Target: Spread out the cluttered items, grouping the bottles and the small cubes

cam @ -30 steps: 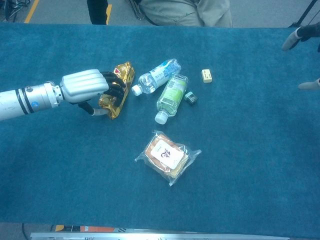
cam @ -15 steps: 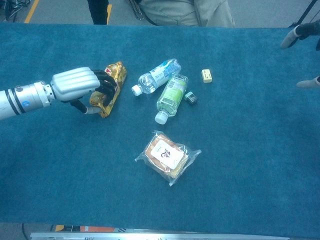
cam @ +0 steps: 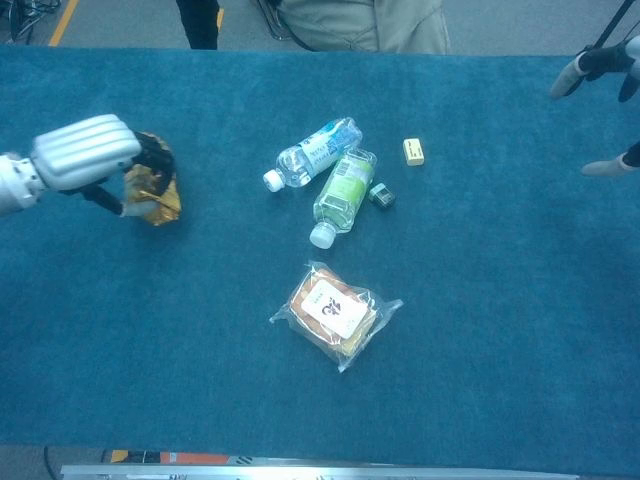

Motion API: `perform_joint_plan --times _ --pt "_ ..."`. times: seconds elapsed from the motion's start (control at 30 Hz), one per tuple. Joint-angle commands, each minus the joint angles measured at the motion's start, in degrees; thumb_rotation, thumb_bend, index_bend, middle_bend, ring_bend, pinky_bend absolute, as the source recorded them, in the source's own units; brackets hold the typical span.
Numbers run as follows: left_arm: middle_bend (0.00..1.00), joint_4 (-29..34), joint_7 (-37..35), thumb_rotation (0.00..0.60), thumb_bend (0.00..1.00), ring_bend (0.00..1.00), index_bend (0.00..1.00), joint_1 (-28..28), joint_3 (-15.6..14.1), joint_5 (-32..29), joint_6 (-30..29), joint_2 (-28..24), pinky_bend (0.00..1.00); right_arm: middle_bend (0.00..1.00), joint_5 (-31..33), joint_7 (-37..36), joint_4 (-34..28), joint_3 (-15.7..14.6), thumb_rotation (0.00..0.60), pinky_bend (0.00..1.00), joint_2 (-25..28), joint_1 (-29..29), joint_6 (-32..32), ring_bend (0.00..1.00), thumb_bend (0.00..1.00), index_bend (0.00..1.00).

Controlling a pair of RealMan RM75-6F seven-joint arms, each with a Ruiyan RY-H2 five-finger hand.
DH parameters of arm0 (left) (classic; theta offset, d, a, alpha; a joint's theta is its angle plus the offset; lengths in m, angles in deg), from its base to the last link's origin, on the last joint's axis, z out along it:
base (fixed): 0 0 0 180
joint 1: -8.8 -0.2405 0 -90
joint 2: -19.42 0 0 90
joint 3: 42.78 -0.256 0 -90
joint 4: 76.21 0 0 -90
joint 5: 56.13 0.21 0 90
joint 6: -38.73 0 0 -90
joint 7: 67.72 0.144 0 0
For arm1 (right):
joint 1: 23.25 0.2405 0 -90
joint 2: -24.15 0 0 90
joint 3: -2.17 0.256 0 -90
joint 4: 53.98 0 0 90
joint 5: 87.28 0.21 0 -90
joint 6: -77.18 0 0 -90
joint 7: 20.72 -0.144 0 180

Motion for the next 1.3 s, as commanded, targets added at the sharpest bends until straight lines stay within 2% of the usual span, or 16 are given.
perform_joint_plan --times 0.03,0.27,0.63,0.9,1.3 --pt "0.55 3.55 2.58 0.600 0.34 0.50 0.58 -2.26 -0.76 -0.20 -0.79 -3.32 0.61 0.33 0.10 0.02 0.20 0.12 0.600 0.37 -0.34 0.30 -0.40 0.23 0.00 0.31" --pt "0.55 9.83 7.59 0.600 0.34 0.50 0.58 -5.58 -3.13 0.82 -0.50 -8.41 0.62 0.33 0.23 0.36 0.54 0.18 0.600 0.37 -1.27 0.89 -1.18 0.23 0.00 0.31" --pt "0.55 16.00 11.65 0.600 0.34 0.50 0.58 -6.26 -2.66 1.72 0.12 -10.80 0.62 0.33 -0.05 -0.10 0.59 -0.07 0.600 0.37 -1.32 0.58 -0.92 0.23 0.00 0.31" --pt "0.55 27.40 16.70 0.600 0.34 0.50 0.57 -5.68 -3.54 4.72 -0.16 -14.75 0.62 0.33 -0.05 -1.00 1.64 0.06 0.600 0.37 -1.71 0.85 -1.57 0.23 0.00 0.31" --pt "0.55 42.93 22.65 0.600 0.34 0.50 0.57 -3.87 -2.38 7.43 1.71 -18.23 0.62 0.33 1.10 -2.82 3.74 0.70 0.600 0.37 -2.48 1.75 -3.26 0.23 0.00 0.31"
